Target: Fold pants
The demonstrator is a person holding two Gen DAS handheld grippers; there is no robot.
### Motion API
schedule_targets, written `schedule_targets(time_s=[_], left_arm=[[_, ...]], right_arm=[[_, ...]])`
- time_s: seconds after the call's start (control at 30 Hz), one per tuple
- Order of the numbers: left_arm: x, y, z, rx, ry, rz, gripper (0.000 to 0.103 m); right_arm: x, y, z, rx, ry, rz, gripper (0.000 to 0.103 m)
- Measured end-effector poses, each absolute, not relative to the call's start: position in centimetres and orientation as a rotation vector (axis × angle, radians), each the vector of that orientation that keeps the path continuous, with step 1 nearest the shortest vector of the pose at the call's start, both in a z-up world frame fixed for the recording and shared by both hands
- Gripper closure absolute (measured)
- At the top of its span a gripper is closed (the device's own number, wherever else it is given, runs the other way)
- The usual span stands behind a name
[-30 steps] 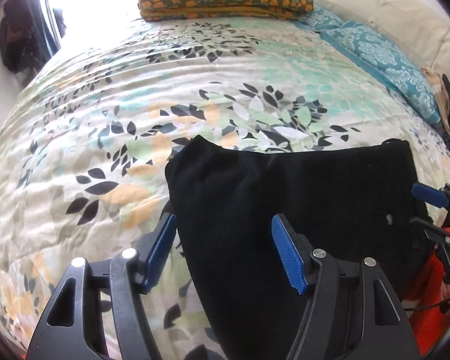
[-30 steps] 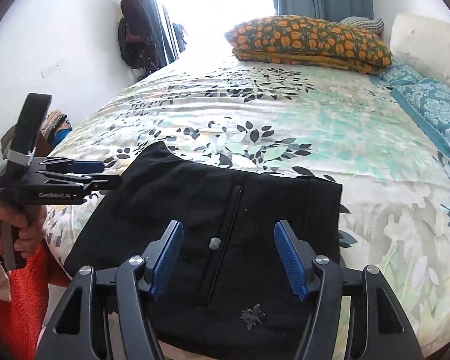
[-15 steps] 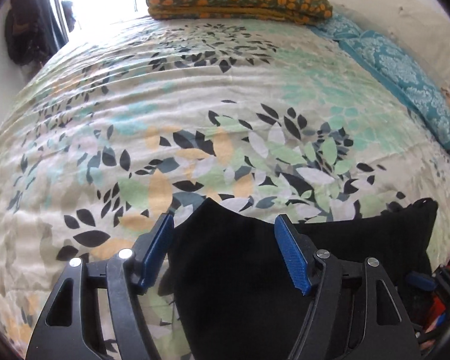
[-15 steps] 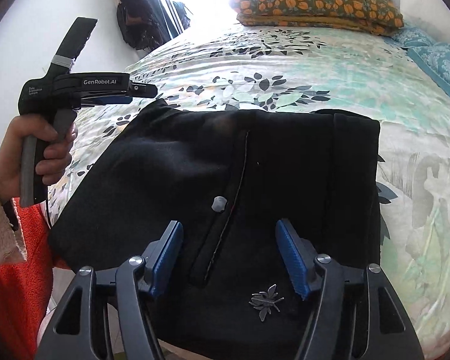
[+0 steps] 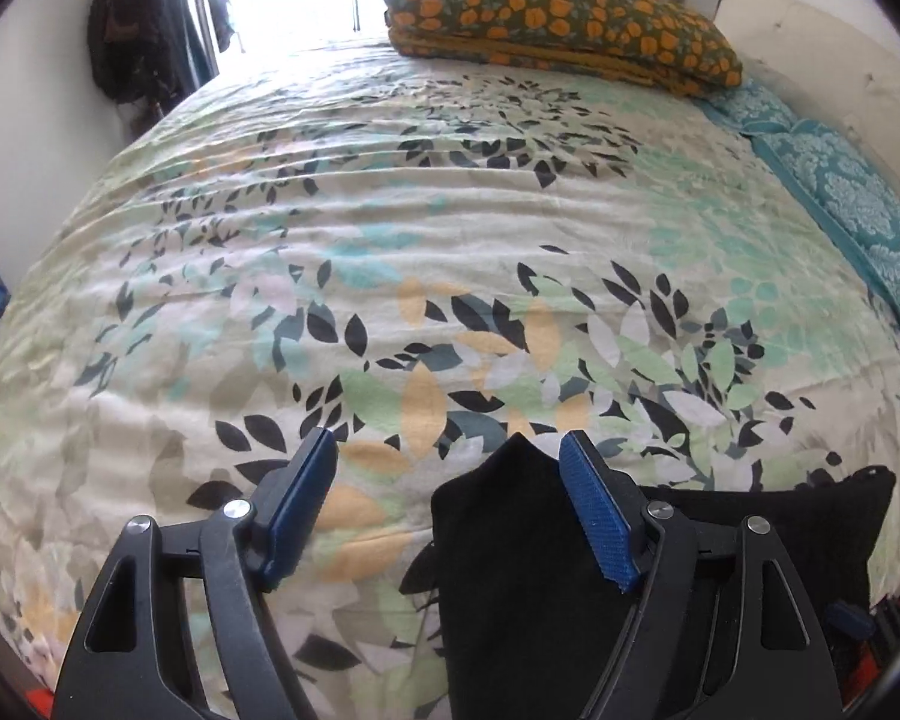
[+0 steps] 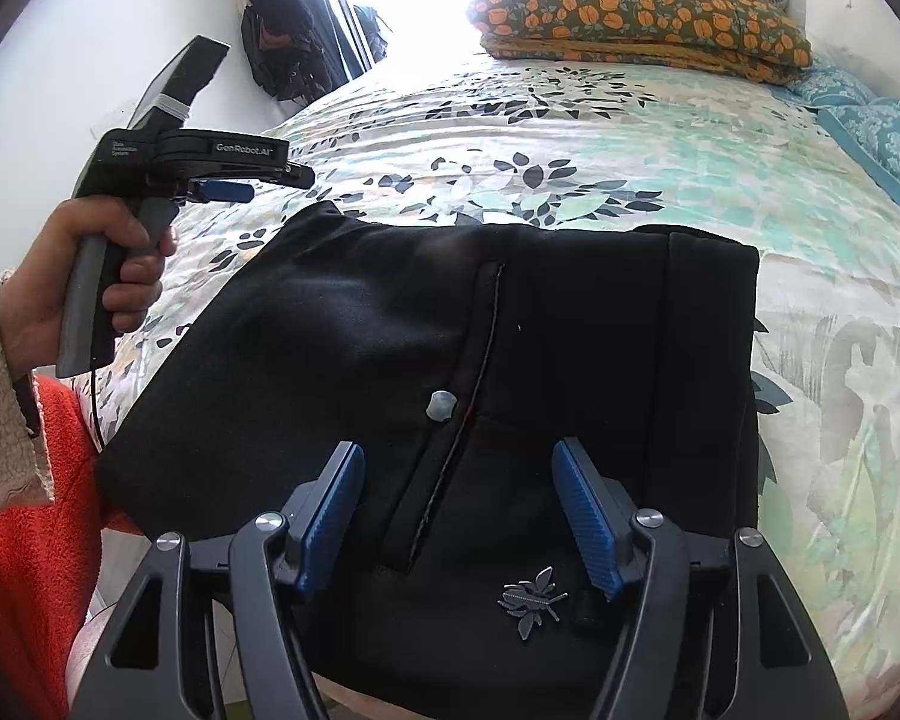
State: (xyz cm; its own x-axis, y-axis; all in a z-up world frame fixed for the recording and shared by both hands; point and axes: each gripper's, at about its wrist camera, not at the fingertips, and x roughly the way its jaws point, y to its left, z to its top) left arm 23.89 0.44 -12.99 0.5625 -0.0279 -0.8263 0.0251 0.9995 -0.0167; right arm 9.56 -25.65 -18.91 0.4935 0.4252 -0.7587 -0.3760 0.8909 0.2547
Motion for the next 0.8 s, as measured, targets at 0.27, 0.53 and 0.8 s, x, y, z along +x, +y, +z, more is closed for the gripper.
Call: schedule_targets(time_s=[0.27,0.53,0.8], left_arm=[[12.3,-6.1,-14.0,0.187,1.018,-0.356,0.024],[7.2,-6.4,-14.3,0.197,1.056,-0.431,0.024],[7.5,-4.5,-12.1,0.048,0.977,-0.354,0.024]], right_arm=[[6.7,-27.5,-15.1,0.117,0.841,0.439,0.029],[4.1,-30.3,-16.4,0.199,0.992,0.325,0.028],[2.6,-28.9,-13.2,0.126,0.814,0.299,0.028]])
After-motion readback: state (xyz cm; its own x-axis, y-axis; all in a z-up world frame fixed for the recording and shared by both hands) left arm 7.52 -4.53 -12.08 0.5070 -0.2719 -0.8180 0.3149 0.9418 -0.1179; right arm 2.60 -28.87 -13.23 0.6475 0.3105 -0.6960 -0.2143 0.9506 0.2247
